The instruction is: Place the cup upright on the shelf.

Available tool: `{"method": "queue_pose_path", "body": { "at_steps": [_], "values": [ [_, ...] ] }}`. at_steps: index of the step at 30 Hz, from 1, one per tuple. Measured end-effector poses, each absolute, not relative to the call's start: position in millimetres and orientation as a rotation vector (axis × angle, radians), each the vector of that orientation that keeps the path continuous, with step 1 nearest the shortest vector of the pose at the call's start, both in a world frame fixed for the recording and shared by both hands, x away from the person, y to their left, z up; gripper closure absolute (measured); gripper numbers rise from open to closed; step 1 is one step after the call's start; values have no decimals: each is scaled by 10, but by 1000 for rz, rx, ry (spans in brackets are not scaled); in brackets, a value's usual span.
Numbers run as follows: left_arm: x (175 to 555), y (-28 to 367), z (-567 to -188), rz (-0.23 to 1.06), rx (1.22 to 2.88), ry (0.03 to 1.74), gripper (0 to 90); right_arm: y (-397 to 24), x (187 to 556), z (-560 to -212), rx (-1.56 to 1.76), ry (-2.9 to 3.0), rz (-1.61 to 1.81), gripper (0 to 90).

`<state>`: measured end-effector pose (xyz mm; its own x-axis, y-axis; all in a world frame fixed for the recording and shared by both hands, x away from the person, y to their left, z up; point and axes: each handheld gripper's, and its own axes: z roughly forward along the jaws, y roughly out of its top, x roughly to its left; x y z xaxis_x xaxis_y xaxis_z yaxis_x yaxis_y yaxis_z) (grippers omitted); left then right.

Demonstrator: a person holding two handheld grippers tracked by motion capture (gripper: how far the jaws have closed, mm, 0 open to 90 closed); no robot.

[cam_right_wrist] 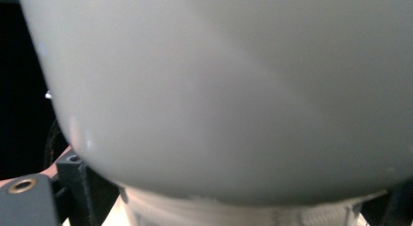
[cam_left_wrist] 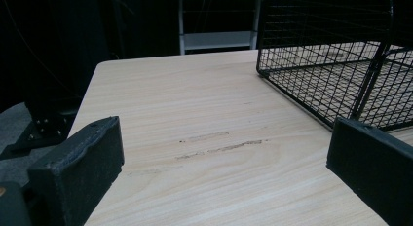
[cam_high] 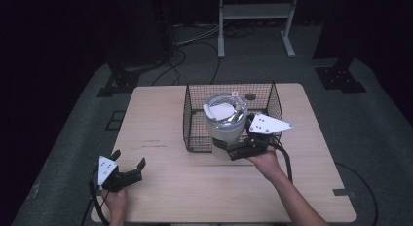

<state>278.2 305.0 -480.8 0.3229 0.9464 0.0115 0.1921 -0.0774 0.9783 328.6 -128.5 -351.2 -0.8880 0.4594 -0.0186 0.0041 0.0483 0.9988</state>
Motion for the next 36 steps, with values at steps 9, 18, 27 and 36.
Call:
{"method": "queue_pose_path", "body": {
  "at_steps": [9, 18, 27, 36],
  "values": [
    [2786, 3054, -4808, 893, 1526, 1082, 0, -1204, 3552, -3329, 462, 1996, 1910, 71],
    [2788, 3061, -4807, 895, 1522, 1082, 0, -1126, 3909, -3213, 496, 1995, 1910, 71],
    [2788, 3066, -4806, 896, 1519, 1085, 0, -959, 4221, -3179, 509, 2024, 1879, 71],
    [2779, 3073, -4804, 894, 1516, 1083, 0, -818, 4533, -3246, 515, 2050, 1864, 71]
  ]
}}
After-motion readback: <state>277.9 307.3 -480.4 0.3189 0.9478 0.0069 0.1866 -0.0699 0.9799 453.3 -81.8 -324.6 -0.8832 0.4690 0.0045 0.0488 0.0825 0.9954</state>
